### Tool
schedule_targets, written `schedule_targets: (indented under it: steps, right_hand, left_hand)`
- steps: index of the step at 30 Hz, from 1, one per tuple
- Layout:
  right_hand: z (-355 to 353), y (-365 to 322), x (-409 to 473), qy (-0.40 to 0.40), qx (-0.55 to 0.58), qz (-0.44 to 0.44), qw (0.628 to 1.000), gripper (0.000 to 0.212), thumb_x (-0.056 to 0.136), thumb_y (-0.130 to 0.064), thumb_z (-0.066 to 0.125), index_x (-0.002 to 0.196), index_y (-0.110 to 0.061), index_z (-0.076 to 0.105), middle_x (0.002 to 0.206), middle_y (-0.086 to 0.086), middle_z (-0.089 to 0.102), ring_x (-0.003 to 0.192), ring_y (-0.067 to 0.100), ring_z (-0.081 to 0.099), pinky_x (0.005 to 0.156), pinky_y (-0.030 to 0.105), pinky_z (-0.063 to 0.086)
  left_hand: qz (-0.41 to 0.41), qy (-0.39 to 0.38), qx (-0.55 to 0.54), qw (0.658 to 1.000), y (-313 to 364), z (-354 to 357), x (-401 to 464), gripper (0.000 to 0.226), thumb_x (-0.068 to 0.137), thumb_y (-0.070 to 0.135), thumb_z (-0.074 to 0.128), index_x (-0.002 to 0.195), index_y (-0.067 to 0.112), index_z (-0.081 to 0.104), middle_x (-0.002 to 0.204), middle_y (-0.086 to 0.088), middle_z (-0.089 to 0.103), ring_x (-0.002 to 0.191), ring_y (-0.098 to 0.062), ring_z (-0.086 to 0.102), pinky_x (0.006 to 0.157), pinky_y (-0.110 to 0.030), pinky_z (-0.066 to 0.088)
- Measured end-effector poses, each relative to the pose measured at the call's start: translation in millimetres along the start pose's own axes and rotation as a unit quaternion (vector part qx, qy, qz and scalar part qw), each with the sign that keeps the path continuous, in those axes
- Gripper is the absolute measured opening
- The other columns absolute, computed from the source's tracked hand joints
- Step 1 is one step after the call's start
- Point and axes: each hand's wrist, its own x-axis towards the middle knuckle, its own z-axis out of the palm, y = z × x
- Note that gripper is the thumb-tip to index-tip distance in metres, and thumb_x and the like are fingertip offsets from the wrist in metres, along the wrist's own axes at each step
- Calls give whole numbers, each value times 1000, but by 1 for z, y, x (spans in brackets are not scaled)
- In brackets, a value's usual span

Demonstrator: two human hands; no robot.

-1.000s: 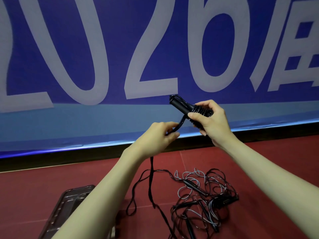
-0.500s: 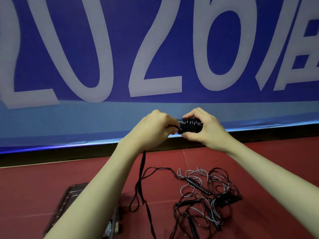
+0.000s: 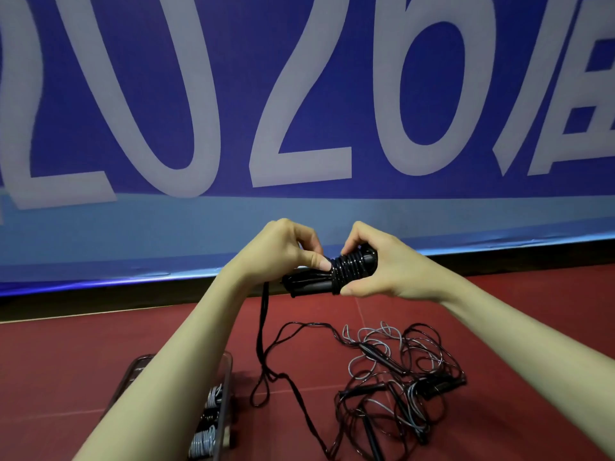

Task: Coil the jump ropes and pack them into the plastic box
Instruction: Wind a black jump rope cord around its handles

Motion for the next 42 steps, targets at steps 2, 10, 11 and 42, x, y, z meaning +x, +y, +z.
schedule_targets:
  steps: [2,10,11,42]
  right_hand:
    - [-4,-6,0,-24,41,2,999,42,71,-5,83,95,-12,50,69,-7,55,48,5,42,45,18,35]
    - [-4,-15,0,-21,152,-24,988,37,69,3,82,93,-8,55,72,-2,58,52,1,51,49,12,40]
    - [-3,-15,0,-9,156,-29,987,38,66,-3,83,92,-11,56,76,0,58,57,3,53,53,14,43]
    - [-26,34,16,254,-20,-20,967,32,74,-16,82,97,-27,63,92,-10,62,80,6,58,70,12,45]
  left_hand:
    - [-31,-38,-129,990,-5,-1,-5,16,72,18,79,70,7,68,69,-10,63,64,-17,54,63,-25,42]
    - [-71,-108,-241,962,-16,8,-7,60,98,13,46,41,21,60,44,12,47,38,-1,38,43,-14,32]
    - [-72,-101,-245,961,-13,12,-8,64,101,16,39,40,21,61,43,14,48,37,1,39,42,-13,32]
    - [51,47,162,984,29,22,12,20,95,30,54,80,19,62,67,4,58,58,-13,48,56,-30,36]
